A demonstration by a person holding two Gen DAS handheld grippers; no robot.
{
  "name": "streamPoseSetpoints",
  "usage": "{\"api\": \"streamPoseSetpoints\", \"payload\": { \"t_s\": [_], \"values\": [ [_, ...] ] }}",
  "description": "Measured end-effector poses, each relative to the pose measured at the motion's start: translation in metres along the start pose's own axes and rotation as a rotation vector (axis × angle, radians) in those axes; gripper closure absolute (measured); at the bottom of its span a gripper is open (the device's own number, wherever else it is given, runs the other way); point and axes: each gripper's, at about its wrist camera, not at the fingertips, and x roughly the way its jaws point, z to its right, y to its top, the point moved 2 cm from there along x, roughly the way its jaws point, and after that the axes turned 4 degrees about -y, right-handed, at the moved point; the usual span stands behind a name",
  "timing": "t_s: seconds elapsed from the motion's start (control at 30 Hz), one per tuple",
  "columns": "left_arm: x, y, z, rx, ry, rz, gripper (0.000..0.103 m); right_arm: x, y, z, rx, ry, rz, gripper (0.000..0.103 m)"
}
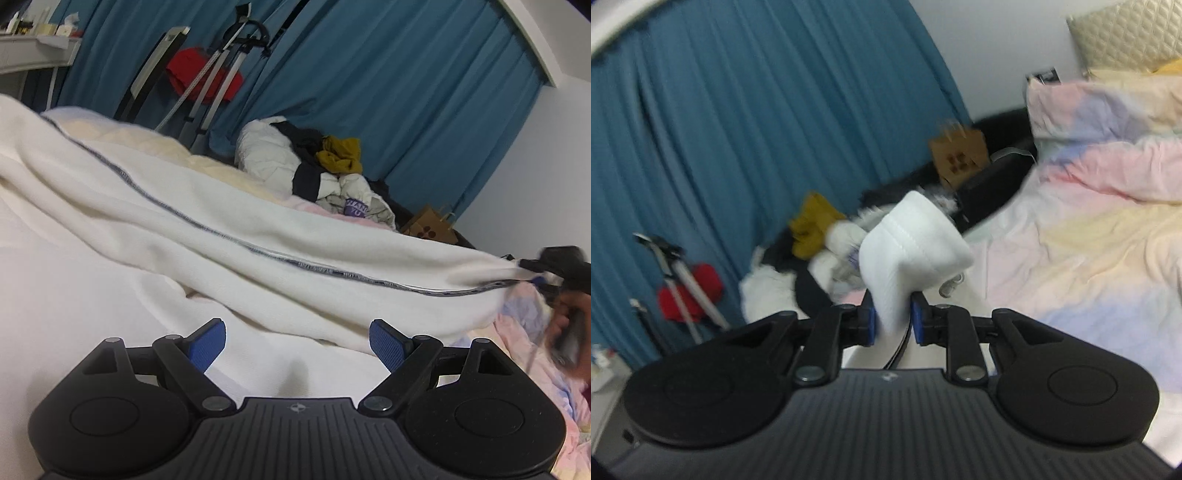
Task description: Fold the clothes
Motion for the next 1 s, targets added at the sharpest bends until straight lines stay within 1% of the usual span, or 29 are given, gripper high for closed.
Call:
{"api": "streamPoseSetpoints", "payload": {
  "t_s": [0.1,0.13,0.2,0.23,0.3,0.33,0.37,0.53,0.67,0.93,1.0],
  "values": [
    [0.006,0.000,-0.005,-0.009,-0.004,-0.002,0.016,0.055,0.005,-0.008,-0.015,-0.065,-0.081,0.080],
    [0.009,0.000,-0.007,-0.011,-0.006,-0.001,0.016,0.068,0.005,-0.008,-0.009,-0.071,-0.102,0.080],
    [0.016,-0.001,-0.012,-0.029,-0.010,-0.009,0.016,0.086,0.001,-0.003,0.029,-0.049,-0.133,0.078],
    [0.019,-0.001,-0.014,-0.035,-0.013,-0.012,0.016,0.094,-0.001,-0.001,0.048,-0.037,-0.148,0.073],
    [0.025,-0.001,-0.017,-0.047,-0.021,-0.018,0.016,0.098,-0.006,0.007,0.071,-0.026,-0.158,0.055],
    [0.028,-0.001,-0.018,-0.053,-0.024,-0.021,0.016,0.097,-0.009,0.012,0.081,-0.022,-0.160,0.035],
    [0.029,-0.001,-0.020,-0.055,-0.030,-0.021,0.016,0.096,-0.012,0.016,0.090,-0.019,-0.162,0.023],
    [0.032,-0.003,-0.023,-0.060,-0.049,-0.022,0.016,0.091,-0.027,0.039,0.136,-0.001,-0.170,0.025],
    [0.030,-0.003,-0.023,-0.063,-0.058,-0.021,0.016,0.087,-0.039,0.057,0.173,0.014,-0.177,0.023],
    [0.021,-0.006,-0.014,-0.020,-0.029,-0.017,0.016,0.079,-0.063,0.094,0.246,0.043,-0.190,0.023],
    [0.016,-0.007,-0.010,-0.008,-0.023,-0.009,0.016,0.077,-0.069,0.103,0.265,0.050,-0.194,0.025]
  ]
}}
